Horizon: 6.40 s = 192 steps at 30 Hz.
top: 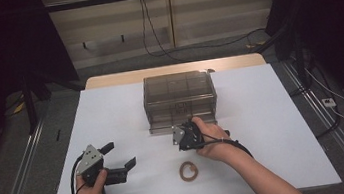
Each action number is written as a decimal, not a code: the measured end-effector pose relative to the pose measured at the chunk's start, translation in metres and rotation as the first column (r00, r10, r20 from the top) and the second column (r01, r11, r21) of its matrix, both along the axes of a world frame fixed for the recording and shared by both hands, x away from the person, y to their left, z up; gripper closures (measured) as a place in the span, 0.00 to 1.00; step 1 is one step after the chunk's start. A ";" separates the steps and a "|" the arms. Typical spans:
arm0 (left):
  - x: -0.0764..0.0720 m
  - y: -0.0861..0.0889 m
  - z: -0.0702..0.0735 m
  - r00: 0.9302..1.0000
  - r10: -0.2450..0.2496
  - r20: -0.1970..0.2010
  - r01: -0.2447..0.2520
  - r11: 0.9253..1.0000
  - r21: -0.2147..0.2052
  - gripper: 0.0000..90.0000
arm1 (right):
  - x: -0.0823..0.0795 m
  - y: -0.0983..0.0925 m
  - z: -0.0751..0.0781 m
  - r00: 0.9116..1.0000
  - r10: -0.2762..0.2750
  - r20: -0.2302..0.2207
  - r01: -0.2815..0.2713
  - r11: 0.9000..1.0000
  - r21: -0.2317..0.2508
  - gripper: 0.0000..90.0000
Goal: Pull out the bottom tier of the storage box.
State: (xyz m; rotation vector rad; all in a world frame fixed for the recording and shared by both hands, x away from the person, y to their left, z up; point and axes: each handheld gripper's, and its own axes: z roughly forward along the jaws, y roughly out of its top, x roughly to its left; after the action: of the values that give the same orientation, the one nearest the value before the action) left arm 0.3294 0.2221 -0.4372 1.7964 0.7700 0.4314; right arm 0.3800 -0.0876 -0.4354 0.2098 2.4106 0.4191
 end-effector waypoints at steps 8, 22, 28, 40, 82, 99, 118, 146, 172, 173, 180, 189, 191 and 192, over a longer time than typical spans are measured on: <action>0.000 0.001 0.000 1.000 0.007 0.001 -0.007 1.000 -0.007 0.03 | 0.020 0.002 0.012 0.996 -0.006 -0.093 0.012 0.998 0.056 0.65; 0.000 0.003 0.000 1.000 0.003 0.004 -0.003 1.000 0.006 0.03 | 0.043 -0.010 0.001 0.979 -0.036 -0.200 0.045 0.998 0.040 0.76; 0.000 0.003 0.000 1.000 0.008 0.001 -0.008 1.000 -0.007 0.03 | 0.037 -0.009 0.005 0.981 0.005 -0.195 -0.006 1.000 -0.004 0.78; 0.000 0.003 0.001 1.000 0.006 0.004 -0.006 1.000 -0.003 0.03 | 0.020 -0.010 0.013 0.975 0.040 -0.217 -0.044 0.999 -0.011 0.78; 0.000 0.002 0.001 1.000 0.005 0.003 -0.005 1.000 -0.001 0.03 | 0.008 -0.012 0.007 0.974 0.048 -0.222 -0.045 0.999 0.016 0.78; -0.001 0.001 0.000 1.000 0.004 -0.001 -0.004 1.000 -0.002 0.03 | -0.001 -0.023 0.012 0.974 -0.002 -0.225 0.041 0.985 0.167 0.61; -0.001 0.000 0.000 1.000 0.008 0.002 -0.008 1.000 -0.003 0.03 | -0.024 -0.048 0.015 0.965 -0.059 -0.254 0.164 0.894 0.417 0.40; -0.002 0.000 0.001 1.000 0.003 0.008 -0.003 1.000 0.003 0.03 | -0.047 -0.064 0.004 0.927 -0.033 -0.374 0.259 0.777 0.574 0.33; -0.001 -0.001 0.002 1.000 -0.001 0.007 0.001 1.000 0.005 0.03 | -0.055 -0.047 -0.009 0.890 0.074 -0.451 0.220 0.795 0.566 0.75; -0.001 -0.001 0.002 1.000 -0.002 0.007 0.002 1.000 0.005 0.03 | -0.055 -0.046 -0.009 0.889 0.081 -0.452 0.213 0.800 0.561 0.76; 0.000 -0.001 0.001 1.000 -0.004 0.007 0.004 1.000 0.013 0.03 | -0.055 -0.045 -0.012 0.877 0.094 -0.471 0.214 0.801 0.559 0.81; -0.001 -0.001 0.002 1.000 -0.001 0.004 0.001 1.000 0.006 0.03 | -0.055 -0.044 -0.016 0.865 0.105 -0.491 0.209 0.814 0.542 0.89; -0.001 -0.002 0.001 1.000 0.000 0.005 0.000 1.000 0.005 0.03 | -0.055 -0.043 -0.017 0.863 0.102 -0.494 0.214 0.813 0.542 0.91; 0.000 -0.002 0.002 1.000 -0.002 0.006 0.002 1.000 0.006 0.03 | -0.055 -0.044 -0.017 0.862 0.106 -0.496 0.211 0.814 0.541 0.93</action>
State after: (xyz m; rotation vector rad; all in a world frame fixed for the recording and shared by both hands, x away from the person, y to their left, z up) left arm 0.3290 0.2201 -0.4356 1.8010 0.7629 0.4382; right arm 0.3248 -0.1311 -0.4527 0.7460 2.6954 1.2121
